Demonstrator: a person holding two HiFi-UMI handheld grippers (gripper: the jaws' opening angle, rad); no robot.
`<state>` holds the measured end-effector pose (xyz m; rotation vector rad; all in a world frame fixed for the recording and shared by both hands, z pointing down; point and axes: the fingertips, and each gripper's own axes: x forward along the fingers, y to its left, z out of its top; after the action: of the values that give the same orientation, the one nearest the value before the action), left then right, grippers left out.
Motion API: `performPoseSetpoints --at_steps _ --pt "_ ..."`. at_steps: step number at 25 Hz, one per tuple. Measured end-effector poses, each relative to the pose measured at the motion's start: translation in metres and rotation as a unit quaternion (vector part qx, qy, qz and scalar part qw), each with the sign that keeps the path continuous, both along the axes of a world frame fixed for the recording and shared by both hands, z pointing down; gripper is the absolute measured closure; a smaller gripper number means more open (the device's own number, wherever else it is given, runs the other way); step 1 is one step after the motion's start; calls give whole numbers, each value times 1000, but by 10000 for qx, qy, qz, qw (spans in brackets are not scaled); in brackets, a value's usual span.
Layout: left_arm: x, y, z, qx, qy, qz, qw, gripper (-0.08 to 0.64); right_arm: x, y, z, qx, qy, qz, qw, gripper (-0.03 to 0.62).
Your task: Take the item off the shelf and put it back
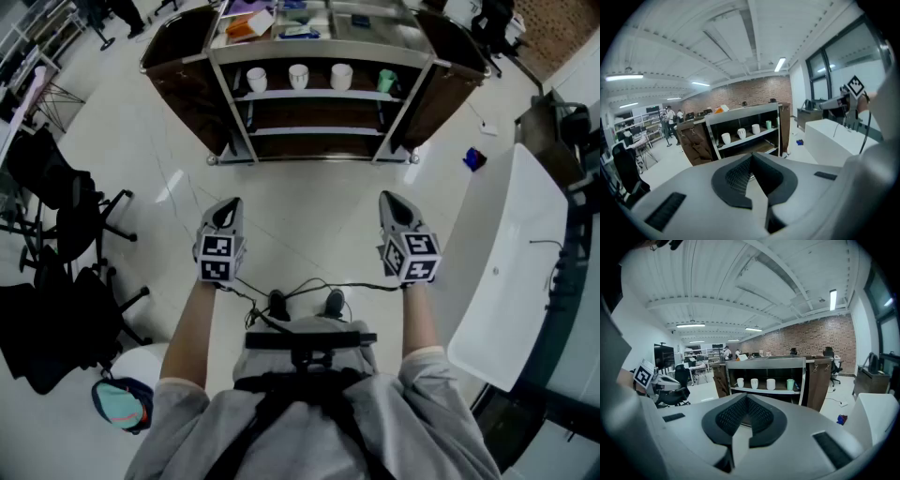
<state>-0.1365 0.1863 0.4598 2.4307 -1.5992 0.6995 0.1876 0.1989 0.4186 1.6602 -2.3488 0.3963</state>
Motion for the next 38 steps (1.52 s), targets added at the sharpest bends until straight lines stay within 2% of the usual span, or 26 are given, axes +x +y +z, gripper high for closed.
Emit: performPoseSetpoints --at_steps 5,8,15,21,31,38 --pt "-16 11 -8 256 678 -287 9970 554 -5 14 13 216 -14 164 9996 583" --pt "-26 19 -6 341 978 -466 9935 554 -13 24 26 145 39 125 9998 583" --pt "-53 26 0 416 892 -593 9934 554 -33 32 42 36 32 129 9999 583" --pt "-67 20 -3 435 945 -419 9937 554 -60 30 48 -35 -146 239 9996 583" --pt "-101 -8 -1 431 991 -135 9940 554 -112 16 50 114 -66 300 9995 583" --pt "-98 -35 -1 386 1070 -42 9935 554 -119 -12 36 132 50 298 9995 583"
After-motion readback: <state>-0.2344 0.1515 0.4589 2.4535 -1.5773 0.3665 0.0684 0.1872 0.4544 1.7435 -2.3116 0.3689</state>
